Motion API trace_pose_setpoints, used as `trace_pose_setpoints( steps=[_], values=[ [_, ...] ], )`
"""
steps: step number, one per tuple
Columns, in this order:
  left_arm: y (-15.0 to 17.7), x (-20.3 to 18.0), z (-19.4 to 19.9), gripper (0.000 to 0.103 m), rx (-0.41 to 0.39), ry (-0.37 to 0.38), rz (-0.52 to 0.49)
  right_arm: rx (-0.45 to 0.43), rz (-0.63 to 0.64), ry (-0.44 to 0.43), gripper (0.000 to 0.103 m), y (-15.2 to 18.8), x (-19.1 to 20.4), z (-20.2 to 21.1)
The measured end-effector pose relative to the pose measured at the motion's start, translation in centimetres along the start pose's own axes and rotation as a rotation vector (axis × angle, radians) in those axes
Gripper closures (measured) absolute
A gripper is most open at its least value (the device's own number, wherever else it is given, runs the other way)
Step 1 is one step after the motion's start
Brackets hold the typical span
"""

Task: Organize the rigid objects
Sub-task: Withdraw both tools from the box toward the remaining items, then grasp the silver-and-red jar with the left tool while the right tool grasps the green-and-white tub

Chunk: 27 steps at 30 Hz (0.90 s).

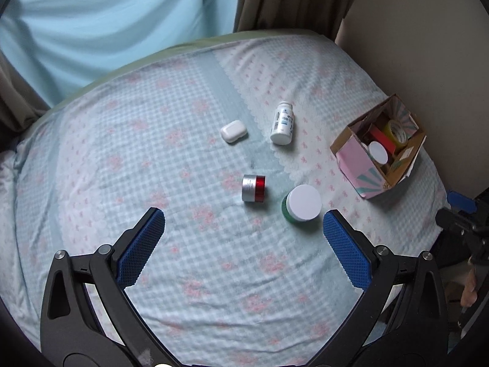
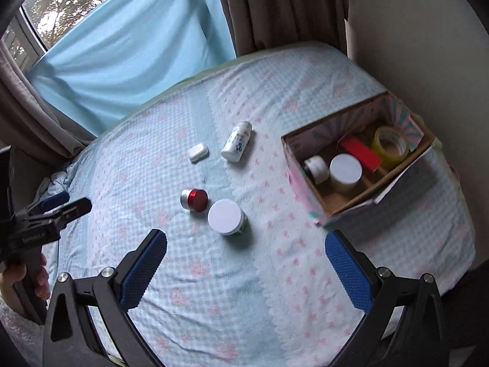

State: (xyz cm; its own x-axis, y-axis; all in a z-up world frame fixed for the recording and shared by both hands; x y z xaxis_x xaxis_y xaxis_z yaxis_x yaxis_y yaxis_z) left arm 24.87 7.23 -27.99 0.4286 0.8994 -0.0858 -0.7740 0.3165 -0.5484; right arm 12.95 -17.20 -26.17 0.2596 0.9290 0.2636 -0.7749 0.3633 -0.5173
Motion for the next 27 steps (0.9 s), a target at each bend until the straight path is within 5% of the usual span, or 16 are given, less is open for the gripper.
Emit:
trace_pose_setpoints(
  steps=[9,19,27],
  values=[
    [-0.3,-0.2,-7.7,0.000,0.099,0.062,-0.037,0.066,0.127,0.030,0.000,3.9,3.6,-7.3],
    [1.1,-0.8,-19.5,0.006,0.256,0.097,-0.042,0.088,0.200,0.097,0.000,6.8,2.7,-17.8],
    [2.1,-1.3,-25.6,0.017,0.318,0.062,-0.057,0.127,0.325,0.030,0.000,7.1,3.7,-23.8]
  ],
)
Point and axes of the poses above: each gripper's, at about its wrist camera, not at the fingertips, and z roughly against the way its jaws point, x to its left, y to its underside, the point moved 5 cm from there along -z, roughly the way its jaws point, and after that the axes turned 6 degrees about -x, right-handed, at the moved point
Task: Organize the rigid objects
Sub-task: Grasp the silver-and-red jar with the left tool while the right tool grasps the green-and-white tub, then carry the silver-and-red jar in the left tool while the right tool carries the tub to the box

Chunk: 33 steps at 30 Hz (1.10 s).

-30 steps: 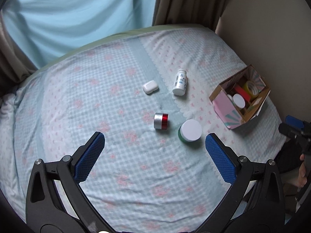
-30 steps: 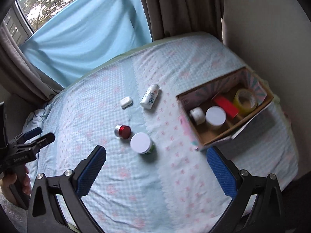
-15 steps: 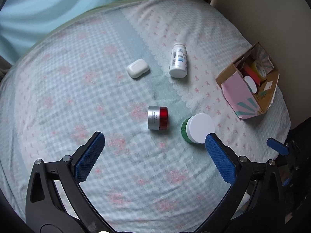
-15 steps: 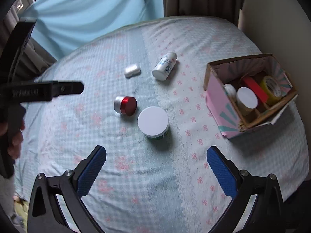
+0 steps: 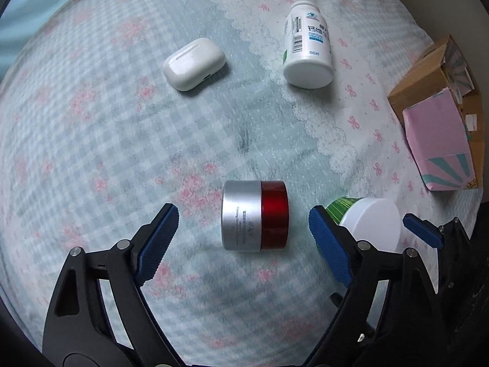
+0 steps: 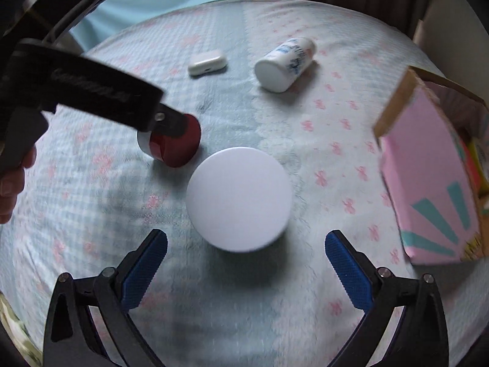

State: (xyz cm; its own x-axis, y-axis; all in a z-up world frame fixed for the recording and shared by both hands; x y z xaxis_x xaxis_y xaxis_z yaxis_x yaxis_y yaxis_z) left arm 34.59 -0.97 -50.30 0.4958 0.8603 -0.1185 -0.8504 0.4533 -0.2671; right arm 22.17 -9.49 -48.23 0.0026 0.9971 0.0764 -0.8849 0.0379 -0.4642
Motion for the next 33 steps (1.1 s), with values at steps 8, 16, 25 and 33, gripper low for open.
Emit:
trace_pose_setpoints(
  steps=[8,16,25,33],
  values=[
    [-0.1,-0.3,-3.0,0.039,0.041,0.003,0.008,-0.001,0.052,-0.012,0.006,-1.1,0.4,-2.4],
    [0.7,-1.4,-4.5,0.064,0.054,-0.006,-0.003,0.033,0.055,0.001,0.037,-1.3,0.4,-3.6],
    [1.1,-3.1,-4.0,0.065,0.022,-0.005,0.000,0.058,0.041,-0.016,0.037,-2.3,0.0,-4.1],
    [1.2,-2.7,-1.0,0.065,-0.011,0.012,0.032,0.040,0.026,-0.023,0.037,-3.5,-0.9,-2.7]
  ],
)
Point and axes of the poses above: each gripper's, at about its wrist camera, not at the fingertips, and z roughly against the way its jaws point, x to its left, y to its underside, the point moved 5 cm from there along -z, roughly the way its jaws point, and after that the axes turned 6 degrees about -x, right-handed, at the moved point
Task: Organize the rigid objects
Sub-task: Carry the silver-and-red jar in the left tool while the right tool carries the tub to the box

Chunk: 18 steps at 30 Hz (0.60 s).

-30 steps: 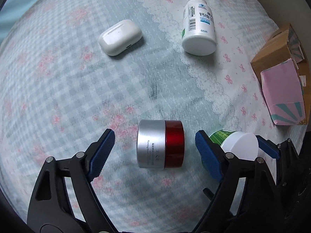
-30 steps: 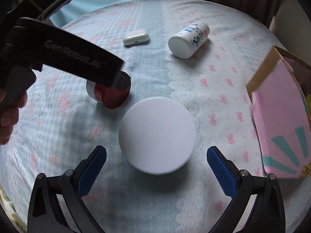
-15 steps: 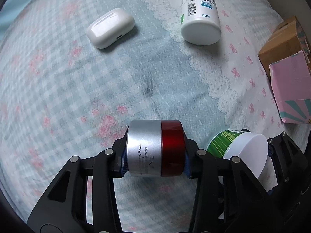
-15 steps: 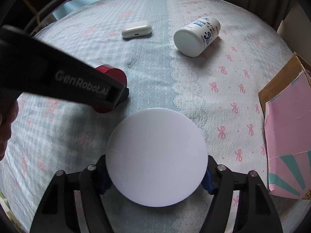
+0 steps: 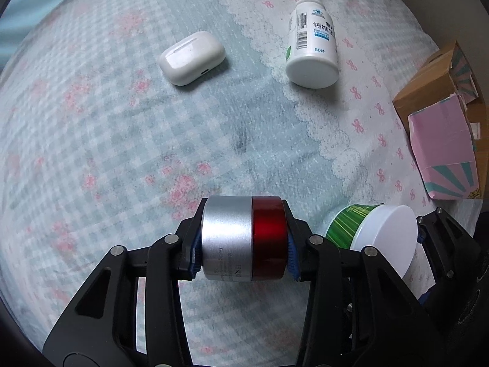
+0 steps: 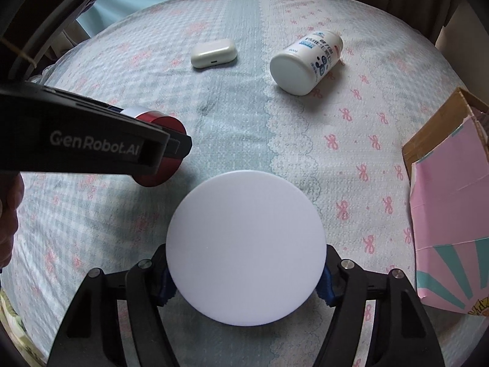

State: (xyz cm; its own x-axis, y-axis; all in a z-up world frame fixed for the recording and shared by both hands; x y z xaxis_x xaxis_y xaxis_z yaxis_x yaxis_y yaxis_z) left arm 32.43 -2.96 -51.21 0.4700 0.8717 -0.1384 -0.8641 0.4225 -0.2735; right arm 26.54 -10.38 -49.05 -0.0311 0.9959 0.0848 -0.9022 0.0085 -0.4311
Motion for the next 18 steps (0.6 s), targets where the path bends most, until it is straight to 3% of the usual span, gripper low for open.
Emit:
trace_pose_setpoints(
  steps=[7,8,18],
  values=[
    [0.1,0.8,5.6,0.065,-0.068,0.023,0.030,-0.027,-0.016,-0.011,0.037,-0.4,0.0,3.0],
    [0.0,0.8,6.6,0.065,-0.082,0.025,0.030,-0.071,-0.017,0.000,0.037,-0.8,-0.2,3.7],
    [-0.2,-0.5,16.2,0.065,-0.202,0.054,0.040,-0.140,-0.041,0.015,0.037,-1.5,0.9,13.8]
  ],
)
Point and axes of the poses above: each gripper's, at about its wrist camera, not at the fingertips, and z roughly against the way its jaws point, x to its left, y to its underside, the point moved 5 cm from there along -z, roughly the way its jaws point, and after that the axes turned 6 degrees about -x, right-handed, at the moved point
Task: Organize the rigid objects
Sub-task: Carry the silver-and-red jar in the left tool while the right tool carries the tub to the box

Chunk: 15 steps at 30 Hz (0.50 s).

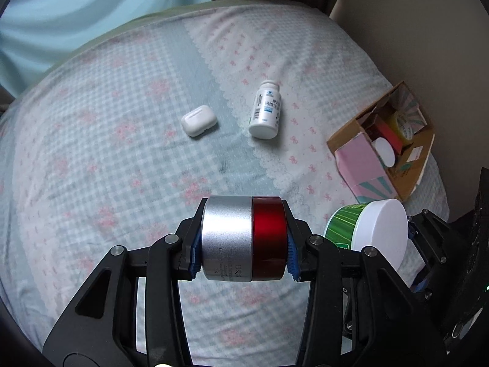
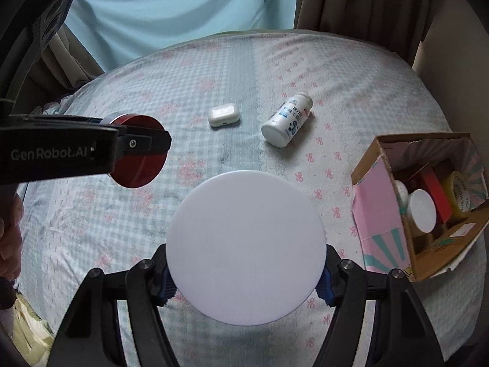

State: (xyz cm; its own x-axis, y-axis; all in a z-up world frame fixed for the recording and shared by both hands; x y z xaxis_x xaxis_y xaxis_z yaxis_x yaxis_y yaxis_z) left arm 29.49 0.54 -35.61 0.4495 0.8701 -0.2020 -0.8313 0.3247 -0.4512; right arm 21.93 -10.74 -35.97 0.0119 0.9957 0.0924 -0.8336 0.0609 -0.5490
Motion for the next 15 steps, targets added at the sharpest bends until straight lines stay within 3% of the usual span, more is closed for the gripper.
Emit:
trace_pose_setpoints(
  steps=[7,15],
  values=[
    [-0.7,-2.5,7.2,0.065,-0.093,0.022,0.017,0.018,-0.071,0.016,0.037,-1.4,-1.3,6.5],
    [-2.4,-6.6,11.6,0.065,-0.169,0.049,-0.003,-0.021,-0.141,0.044,0.037,-2.8,-5.2,12.0]
  ],
)
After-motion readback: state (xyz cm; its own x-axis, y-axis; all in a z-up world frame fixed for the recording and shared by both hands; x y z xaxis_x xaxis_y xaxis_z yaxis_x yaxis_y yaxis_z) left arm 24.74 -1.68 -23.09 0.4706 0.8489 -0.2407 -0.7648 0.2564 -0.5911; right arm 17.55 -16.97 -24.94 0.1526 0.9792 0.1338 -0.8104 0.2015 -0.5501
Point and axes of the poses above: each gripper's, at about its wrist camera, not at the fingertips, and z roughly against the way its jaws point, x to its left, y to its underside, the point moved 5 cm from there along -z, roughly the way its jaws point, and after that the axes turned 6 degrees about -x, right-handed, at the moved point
